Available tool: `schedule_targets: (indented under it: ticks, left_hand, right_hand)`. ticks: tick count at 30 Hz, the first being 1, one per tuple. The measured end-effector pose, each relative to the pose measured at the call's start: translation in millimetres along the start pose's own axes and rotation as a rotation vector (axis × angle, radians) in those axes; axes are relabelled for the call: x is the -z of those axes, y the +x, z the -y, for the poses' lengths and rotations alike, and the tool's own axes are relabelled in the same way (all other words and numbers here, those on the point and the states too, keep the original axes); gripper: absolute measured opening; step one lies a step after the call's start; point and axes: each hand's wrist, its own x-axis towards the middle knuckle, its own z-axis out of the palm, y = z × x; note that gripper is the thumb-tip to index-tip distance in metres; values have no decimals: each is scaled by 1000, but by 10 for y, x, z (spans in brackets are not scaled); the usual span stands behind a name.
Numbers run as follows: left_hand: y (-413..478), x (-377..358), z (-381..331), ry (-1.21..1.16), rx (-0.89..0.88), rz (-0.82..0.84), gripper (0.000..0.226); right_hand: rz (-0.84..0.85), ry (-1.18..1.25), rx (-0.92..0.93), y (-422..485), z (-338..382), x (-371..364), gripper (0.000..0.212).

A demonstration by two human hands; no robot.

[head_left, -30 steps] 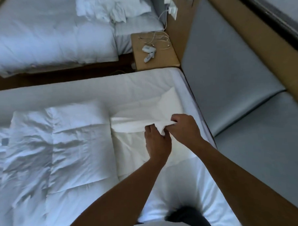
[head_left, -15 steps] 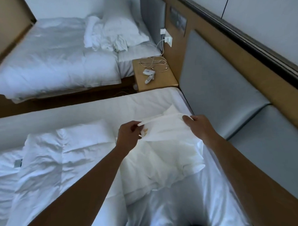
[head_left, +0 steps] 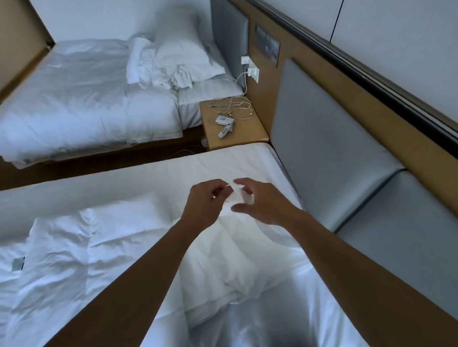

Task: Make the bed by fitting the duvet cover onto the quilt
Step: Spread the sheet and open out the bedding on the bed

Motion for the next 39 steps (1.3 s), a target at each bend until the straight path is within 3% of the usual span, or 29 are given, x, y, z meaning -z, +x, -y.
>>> schedule_targets:
  ticks: [1,5,9,12,16,19,22,27,33,36,39]
  left_hand:
    - [-6,-24,-10,-9,-7,-6,9]
    - [-37,-72,60,-116,-2,-71,2]
    - [-89,-251,361,-192,141,-27,6]
    - [-163,-472,601,-107,155,11,7]
    - [-219,-669,796,-30,181,16,11]
    - [-232,-729,917,7,198,113,15]
    - [-234,-742,958,8,202,160,14]
    - [-231,-692,916,-13,180,-12,9]
    - [-379,-522,879,26,6,-182,6]
    - [-524,-478,850,10,-62,-227,10]
    - [-647,-453,801,-1,-114,-222,12]
  right_hand:
    - [-12,11,9,42,75,-51,20]
    - [-111,138,4,54,126,-77,46]
    - [-216,426,-68,-125,1,135,39]
    - [-277,632,-119,-326,-122,379,25]
    - [-296,775,-181,-604,-314,624,22]
    - [-287,825,-203,-733,-423,680,25]
    - [-279,780,-226,-784,-491,670,26]
    - [-314,617,-290,-772,-579,710,17]
    - [-37,445,-273,-613,-541,603,7]
    - [-60,395,-214,-420,-344,374,17]
    - [25,80,-75,-192,-78,-67,32]
